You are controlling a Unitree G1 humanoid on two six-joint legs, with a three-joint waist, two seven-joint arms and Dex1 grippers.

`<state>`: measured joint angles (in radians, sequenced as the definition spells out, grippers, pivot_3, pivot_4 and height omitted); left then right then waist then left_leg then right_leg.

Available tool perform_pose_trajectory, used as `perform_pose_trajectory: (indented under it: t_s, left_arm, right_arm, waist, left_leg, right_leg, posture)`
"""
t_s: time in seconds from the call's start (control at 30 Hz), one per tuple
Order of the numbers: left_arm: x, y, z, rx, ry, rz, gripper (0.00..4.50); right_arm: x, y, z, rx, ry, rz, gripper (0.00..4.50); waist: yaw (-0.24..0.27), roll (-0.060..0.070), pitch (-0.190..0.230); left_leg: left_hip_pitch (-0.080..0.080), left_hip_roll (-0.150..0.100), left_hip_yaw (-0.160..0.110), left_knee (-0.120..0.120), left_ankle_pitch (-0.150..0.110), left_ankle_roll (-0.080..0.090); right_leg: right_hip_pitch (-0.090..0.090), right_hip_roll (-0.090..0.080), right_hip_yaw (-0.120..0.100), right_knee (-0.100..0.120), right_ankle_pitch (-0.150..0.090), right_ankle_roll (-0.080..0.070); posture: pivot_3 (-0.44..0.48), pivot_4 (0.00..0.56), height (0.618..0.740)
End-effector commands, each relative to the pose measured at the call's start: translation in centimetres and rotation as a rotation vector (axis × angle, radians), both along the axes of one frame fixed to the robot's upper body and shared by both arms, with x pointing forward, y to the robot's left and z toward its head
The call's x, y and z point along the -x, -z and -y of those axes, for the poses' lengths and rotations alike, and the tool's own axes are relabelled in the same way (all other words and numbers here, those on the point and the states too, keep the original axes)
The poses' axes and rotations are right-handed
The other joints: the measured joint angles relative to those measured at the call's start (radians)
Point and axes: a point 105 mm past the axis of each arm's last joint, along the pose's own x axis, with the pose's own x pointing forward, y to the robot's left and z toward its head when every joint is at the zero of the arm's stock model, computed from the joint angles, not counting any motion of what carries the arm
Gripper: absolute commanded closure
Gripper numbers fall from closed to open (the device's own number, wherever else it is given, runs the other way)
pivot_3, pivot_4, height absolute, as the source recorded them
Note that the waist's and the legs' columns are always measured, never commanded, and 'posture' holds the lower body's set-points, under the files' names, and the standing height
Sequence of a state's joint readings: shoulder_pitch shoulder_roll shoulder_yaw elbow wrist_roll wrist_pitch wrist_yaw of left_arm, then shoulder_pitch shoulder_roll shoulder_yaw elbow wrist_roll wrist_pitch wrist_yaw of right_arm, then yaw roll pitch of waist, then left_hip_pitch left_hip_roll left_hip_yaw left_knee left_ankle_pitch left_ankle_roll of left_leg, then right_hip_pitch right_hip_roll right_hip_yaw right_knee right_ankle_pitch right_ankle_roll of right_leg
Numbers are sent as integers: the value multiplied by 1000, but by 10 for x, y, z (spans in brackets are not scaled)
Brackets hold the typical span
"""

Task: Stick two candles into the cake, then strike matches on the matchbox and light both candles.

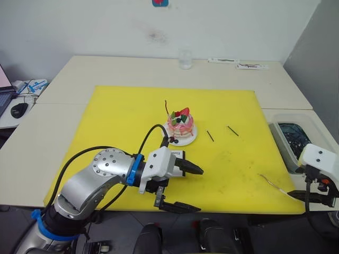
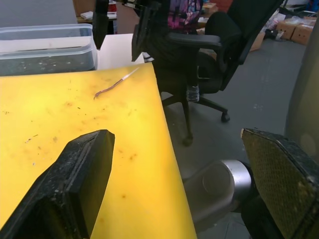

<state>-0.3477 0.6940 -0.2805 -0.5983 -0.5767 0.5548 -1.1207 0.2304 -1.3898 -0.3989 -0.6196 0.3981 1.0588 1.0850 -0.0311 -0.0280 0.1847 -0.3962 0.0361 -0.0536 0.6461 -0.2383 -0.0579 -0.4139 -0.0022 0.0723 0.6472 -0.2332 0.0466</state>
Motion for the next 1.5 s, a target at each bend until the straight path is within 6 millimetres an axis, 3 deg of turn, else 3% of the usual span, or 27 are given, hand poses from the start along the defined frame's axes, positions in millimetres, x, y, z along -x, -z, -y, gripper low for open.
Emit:
perform_pose_trajectory:
  t_s: [0.03, 0.33, 0.87, 1.0, 1.23, 1.4, 1.5]
  left_arm:
    - [7, -5, 10, 23, 29, 57, 0]
    - [7, -1, 14, 39, -9, 60, 0]
    - [7, 2, 18, 41, -24, 61, 0]
    - [7, 3, 18, 39, -24, 62, 0]
    - [5, 5, 17, 34, -26, 65, 0]
    - [2, 7, 11, 19, -39, 68, 0]
    - [-3, 8, 4, 11, -72, 76, 0]
  right_arm:
    - [-2, 7, 1, 19, -16, -67, 593]
    - [-14, 18, 4, 46, -49, -119, 593]
    - [-16, 35, -2, 57, -85, -161, 593]
    - [-16, 36, -4, 52, -88, -162, 1792]
    - [-15, 35, -9, 31, -91, -164, 4311]
    - [-16, 26, -13, -18, -75, -155, 4463]
    - [-21, 10, -18, -85, -69, -109, 4463]
  waist:
    - [0, 0, 0]
    - [0, 1, 0]
    - [0, 1, 0]
    - [0, 1, 0]
    - [0, 1, 0]
    - [0, 1, 0]
    - [-1, 1, 0]
  left_leg:
    - [0, 0, 0, 0, 0, 0]
    - [-1, -1, 0, -1, 0, 0]
    - [-1, -1, 0, -1, 0, 0]
    - [-1, -1, 0, 0, 0, 0]
    - [-1, -1, 0, 0, 0, 0]
    - [-1, -1, 0, 0, 0, 0]
    - [0, -1, 0, 0, 0, 0]
  right_leg:
    - [0, 0, 0, 0, 0, 0]
    - [-1, -1, 0, 0, 0, 0]
    - [-1, -1, 0, 1, 1, 1]
    - [-1, -1, 0, 1, 1, 1]
    - [-1, -1, 0, 1, 1, 1]
    - [-1, -1, 0, 1, 1, 1]
    - [-1, 0, 0, 1, 1, 1]
  posture:
    - [0, 150, 740]
    - [0, 150, 740]
    - [0, 150, 740]
    - [0, 150, 740]
    - [0, 150, 740]
    - [0, 150, 740]
    - [0, 150, 740]
